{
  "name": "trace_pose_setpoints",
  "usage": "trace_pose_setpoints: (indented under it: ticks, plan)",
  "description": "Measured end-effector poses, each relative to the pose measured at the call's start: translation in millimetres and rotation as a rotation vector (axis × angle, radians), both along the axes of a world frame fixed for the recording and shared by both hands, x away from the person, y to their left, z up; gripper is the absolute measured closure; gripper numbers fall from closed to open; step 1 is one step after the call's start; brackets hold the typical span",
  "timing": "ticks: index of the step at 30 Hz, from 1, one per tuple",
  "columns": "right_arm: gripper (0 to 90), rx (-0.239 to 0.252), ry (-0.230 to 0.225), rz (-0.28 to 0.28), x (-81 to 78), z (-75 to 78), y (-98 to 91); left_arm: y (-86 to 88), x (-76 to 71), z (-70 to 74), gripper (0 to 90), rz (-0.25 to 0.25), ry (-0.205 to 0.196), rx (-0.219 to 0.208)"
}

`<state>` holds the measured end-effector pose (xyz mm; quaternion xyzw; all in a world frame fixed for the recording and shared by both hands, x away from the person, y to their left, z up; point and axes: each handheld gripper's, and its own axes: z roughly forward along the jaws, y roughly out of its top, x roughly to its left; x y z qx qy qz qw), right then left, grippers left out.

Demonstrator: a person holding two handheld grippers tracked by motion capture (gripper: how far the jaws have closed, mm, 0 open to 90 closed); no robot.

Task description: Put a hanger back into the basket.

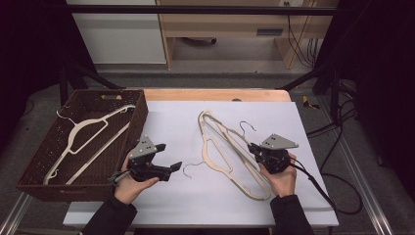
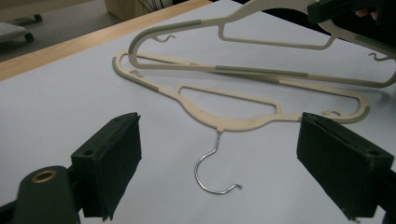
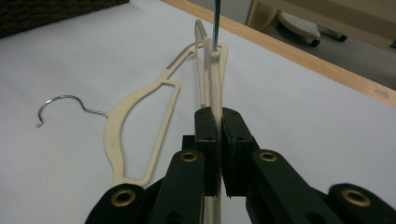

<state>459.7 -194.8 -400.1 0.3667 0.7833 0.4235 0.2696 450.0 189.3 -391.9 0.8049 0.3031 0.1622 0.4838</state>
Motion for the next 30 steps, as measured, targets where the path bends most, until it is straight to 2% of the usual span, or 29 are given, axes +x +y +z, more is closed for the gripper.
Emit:
trace_pose_setpoints:
  ticks: [2, 10, 12, 14, 16, 19, 25, 28, 29, 30]
  plan:
    - [87.1, 0.022, 0.007, 0.026, -1.5, 2.3, -1.0, 0.4, -0.8, 2.3, 13.6, -0.003, -0.005, -0.006]
    - [87.1, 0.119, 0.035, 0.214, -10.6, 12.1, 14.6, -5.7, -3.0, 18.5, 13.2, -0.032, -0.041, -0.01]
    - [87.1, 0.142, 0.053, 0.275, -13.4, 14.1, 22.7, -10.8, -0.5, 21.8, 12.4, -0.044, -0.043, 0.002]
    - [87.0, 0.15, 0.064, 0.309, -14.5, 14.2, 27.0, -16.4, 3.9, 23.7, 12.3, -0.057, -0.04, 0.022]
    - [87.0, 0.155, 0.084, 0.35, -15.6, 13.1, 33.6, -22.7, 8.1, 24.8, 12.7, -0.072, -0.03, 0.023]
    - [87.0, 0.147, 0.103, 0.386, -16.2, 10.9, 40.2, -32.1, 13.5, 24.7, 14.3, -0.099, -0.021, 0.037]
    - [87.1, 0.164, 0.131, 0.429, -17.1, 8.8, 44.4, -53.6, 22.0, 17.8, 19.8, -0.173, -0.005, 0.116]
    - [87.1, 0.169, 0.131, 0.443, -17.7, 9.6, 44.0, -61.6, 24.5, 13.3, 25.8, -0.207, 0.005, 0.151]
    - [87.0, 0.172, 0.132, 0.448, -17.8, 9.8, 44.0, -63.9, 25.6, 11.7, 28.4, -0.237, 0.008, 0.167]
    - [87.1, 0.176, 0.136, 0.453, -17.9, 9.7, 44.2, -65.1, 26.0, 11.0, 33.3, -0.246, 0.004, 0.18]
